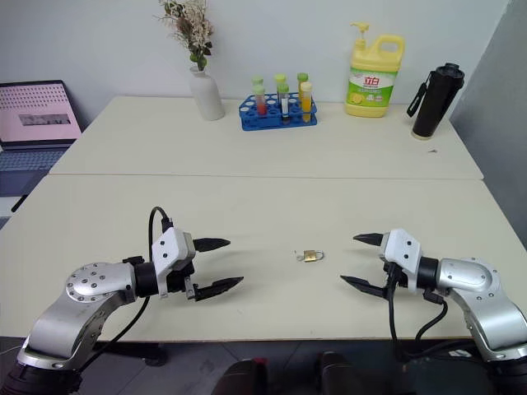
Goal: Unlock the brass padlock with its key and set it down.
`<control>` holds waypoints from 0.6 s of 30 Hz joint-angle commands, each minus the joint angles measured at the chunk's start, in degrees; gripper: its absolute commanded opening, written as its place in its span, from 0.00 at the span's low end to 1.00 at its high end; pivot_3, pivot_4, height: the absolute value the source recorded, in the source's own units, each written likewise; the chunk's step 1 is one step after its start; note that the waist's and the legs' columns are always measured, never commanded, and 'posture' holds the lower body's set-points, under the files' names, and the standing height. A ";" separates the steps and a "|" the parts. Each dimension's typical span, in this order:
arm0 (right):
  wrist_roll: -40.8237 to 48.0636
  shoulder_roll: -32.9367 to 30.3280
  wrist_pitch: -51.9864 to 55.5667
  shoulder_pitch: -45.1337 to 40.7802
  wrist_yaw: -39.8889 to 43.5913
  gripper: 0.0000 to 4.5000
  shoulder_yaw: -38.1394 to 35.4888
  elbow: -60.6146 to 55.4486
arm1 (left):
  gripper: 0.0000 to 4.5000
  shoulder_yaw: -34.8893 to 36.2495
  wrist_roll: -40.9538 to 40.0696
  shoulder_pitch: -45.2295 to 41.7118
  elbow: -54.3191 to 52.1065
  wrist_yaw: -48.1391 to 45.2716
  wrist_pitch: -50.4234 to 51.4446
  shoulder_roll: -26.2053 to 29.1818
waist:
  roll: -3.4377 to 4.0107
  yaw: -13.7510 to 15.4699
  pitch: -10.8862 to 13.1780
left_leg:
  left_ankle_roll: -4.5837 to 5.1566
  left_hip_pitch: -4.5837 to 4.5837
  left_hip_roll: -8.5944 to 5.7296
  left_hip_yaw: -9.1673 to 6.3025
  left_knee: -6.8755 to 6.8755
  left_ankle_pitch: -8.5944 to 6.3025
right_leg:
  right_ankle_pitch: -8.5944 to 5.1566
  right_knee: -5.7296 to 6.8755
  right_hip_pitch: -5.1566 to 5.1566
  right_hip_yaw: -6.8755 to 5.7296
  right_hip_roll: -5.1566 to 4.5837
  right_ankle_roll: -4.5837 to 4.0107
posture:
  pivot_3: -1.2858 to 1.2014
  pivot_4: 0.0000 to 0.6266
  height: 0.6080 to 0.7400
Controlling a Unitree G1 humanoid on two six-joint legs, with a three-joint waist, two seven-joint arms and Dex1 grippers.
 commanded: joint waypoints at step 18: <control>-3.88 0.15 1.76 -11.08 7.64 1.00 9.35 7.94 | 1.00 -0.32 -2.17 0.59 -8.61 -1.23 2.63 2.52 | 0.00 -0.17 0.00 | 0.00 0.05 0.01 0.01 0.01 0.00 | 0.00 0.04 0.00 0.01 0.02 0.00 | 0.52 0.24 1.00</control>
